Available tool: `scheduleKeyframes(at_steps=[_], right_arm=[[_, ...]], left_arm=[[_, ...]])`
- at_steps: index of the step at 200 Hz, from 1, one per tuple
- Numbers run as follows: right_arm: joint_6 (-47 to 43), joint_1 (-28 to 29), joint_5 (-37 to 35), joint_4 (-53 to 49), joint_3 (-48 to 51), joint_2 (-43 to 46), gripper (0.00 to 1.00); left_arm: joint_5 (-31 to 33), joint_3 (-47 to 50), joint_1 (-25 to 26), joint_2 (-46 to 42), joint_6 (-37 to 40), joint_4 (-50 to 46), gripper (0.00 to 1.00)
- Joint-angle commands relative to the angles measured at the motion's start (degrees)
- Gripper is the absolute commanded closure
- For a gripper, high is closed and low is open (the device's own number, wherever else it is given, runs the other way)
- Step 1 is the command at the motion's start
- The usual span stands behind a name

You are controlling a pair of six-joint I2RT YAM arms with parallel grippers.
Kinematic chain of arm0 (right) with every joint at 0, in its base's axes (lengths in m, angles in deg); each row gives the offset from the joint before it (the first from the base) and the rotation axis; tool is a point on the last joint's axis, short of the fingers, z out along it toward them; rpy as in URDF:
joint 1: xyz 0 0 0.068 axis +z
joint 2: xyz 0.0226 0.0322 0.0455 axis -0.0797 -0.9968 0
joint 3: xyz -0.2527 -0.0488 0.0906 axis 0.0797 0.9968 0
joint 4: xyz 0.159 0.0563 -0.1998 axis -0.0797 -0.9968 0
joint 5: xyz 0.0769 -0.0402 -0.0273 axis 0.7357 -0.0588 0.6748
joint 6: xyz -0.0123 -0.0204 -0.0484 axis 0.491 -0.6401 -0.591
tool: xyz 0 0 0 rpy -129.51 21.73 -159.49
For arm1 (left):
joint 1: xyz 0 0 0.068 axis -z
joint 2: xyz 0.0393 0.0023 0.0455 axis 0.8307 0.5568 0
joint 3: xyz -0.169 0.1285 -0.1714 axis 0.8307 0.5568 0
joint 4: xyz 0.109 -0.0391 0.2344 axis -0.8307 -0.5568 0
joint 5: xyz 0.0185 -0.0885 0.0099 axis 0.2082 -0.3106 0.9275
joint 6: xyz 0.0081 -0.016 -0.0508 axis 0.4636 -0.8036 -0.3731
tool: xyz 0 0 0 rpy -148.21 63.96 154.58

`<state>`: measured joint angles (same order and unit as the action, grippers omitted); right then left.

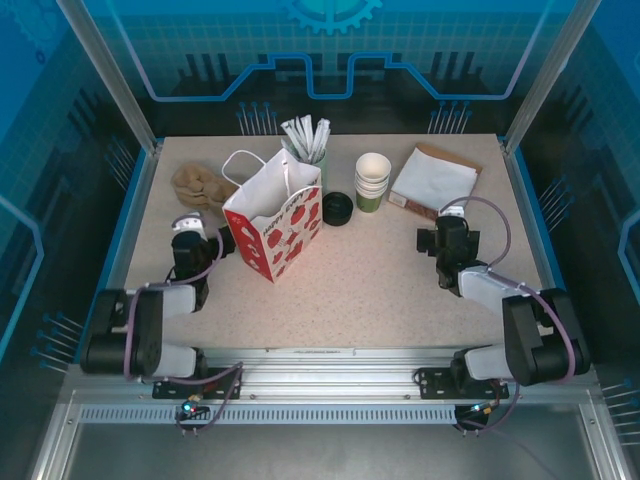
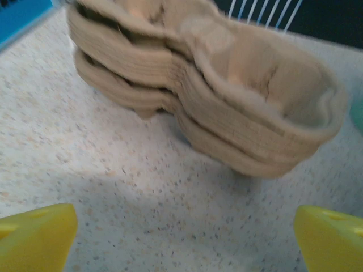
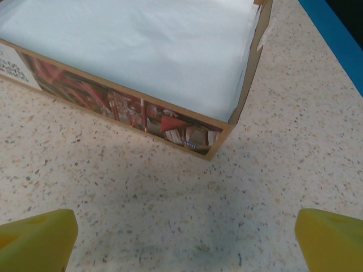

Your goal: Pack the takeout coffee

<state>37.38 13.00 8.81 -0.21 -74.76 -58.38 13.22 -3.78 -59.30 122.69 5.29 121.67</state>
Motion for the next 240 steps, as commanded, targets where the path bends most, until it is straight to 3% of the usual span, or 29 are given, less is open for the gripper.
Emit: scheduleKeyframes(at_steps=[1, 13, 24, 36, 105, 155, 186, 240], right_arm=[[-3.15, -1.40, 4.03, 13.59, 1.19, -1.07, 0.00], [-3.66, -2.34, 6.33, 17.53, 2.23, -2.53, 0.00], [-3.86, -2.93, 8.35, 20.33, 2.66, -4.84, 0.00], [-4.54, -2.89, 10.07, 18.92, 1.87, -5.08, 0.01], [-6.99, -3.54, 17.35, 25.85, 4.45, -7.45, 0.01], [-7.09, -3.58, 17.59, 26.72, 4.96, -7.68, 0.00], [-7.11, -3.59, 17.69, 26.70, 4.96, -7.68, 0.00], [-7.13, -3.57, 17.64, 26.72, 4.96, -7.67, 0.00]], left_arm=[[-3.94, -0.21, 0.50, 1.98, 3.26, 9.90, 0.01], [-5.23, -0.54, 0.46, 3.52, 3.48, 10.07, 0.01], [-5.83, -0.05, 0.74, 7.75, 4.65, 16.83, 0.01], [-5.81, -1.49, 1.46, 5.58, 4.96, 9.96, 0.01], [-3.67, -3.34, 2.85, 6.46, 6.41, 8.16, 0.01], [-4.20, -0.87, 5.24, 6.47, 9.78, 12.93, 0.01], [-5.31, -3.67, 4.49, 6.51, 9.15, 7.75, 0.01], [-5.25, -3.93, 4.34, 6.52, 8.93, 7.44, 0.01]])
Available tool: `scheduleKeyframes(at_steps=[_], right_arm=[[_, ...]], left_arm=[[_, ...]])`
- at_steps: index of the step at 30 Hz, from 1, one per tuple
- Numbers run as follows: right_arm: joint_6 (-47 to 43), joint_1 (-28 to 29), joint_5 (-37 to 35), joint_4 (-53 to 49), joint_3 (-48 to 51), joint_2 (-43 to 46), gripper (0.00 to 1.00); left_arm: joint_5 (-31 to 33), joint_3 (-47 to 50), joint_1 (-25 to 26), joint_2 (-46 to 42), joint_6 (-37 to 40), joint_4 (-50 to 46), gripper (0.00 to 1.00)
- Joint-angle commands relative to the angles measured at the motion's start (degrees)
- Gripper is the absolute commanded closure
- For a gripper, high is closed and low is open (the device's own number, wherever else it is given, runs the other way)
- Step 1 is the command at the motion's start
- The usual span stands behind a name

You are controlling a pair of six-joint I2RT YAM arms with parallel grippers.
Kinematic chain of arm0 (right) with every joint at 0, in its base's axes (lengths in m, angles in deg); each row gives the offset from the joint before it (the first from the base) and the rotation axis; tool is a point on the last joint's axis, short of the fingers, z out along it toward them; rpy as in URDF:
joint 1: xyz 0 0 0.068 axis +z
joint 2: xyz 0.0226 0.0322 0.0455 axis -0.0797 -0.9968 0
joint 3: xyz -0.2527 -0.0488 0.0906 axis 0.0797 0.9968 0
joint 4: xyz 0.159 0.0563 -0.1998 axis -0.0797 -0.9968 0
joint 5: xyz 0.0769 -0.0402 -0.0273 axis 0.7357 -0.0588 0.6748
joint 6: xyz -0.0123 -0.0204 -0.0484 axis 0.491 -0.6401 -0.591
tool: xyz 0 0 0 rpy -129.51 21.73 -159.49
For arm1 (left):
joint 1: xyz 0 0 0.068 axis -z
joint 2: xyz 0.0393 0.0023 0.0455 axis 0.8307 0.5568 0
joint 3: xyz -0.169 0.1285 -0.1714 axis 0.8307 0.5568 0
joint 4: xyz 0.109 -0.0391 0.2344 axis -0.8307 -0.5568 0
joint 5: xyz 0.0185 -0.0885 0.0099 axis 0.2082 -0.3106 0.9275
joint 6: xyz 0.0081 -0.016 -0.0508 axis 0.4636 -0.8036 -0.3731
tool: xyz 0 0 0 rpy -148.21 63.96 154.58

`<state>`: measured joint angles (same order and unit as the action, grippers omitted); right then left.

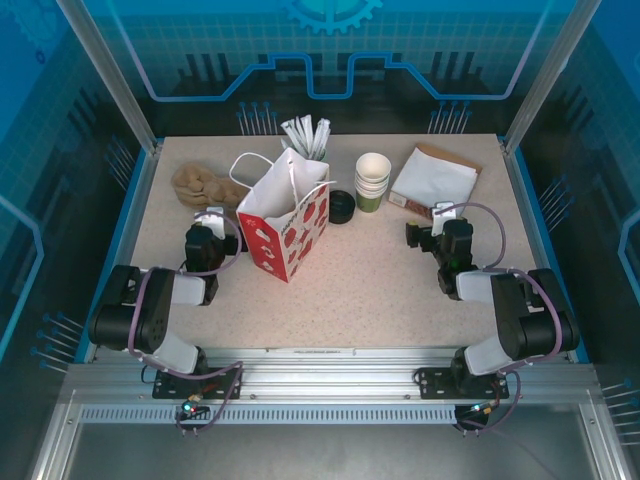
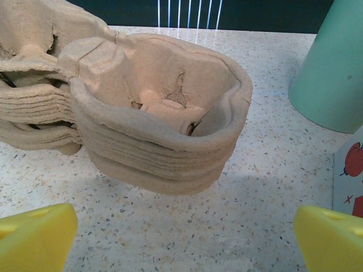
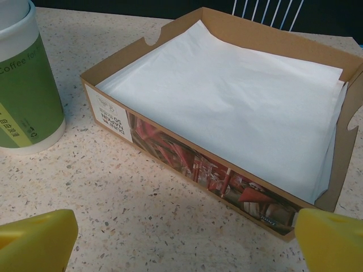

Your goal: Pack the takeout coffee

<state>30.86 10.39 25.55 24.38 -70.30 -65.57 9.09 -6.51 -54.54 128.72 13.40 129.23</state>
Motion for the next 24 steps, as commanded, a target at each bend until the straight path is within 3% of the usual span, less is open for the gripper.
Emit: scheduleKeyframes(at_steps=[1, 24], right_arm=[[-0.62, -0.93, 0.88, 2.13, 0.50, -0.48, 0.00], [-0.70, -0.99, 0.95, 2.12, 0.51, -0.49, 0.00]], left_arm=[[-1.12, -1.20, -0.45, 0.51, 0.83, -0.14, 0.01], [-1.23, -1.34, -0.40, 0.52, 0.76, -0.48, 0.01]])
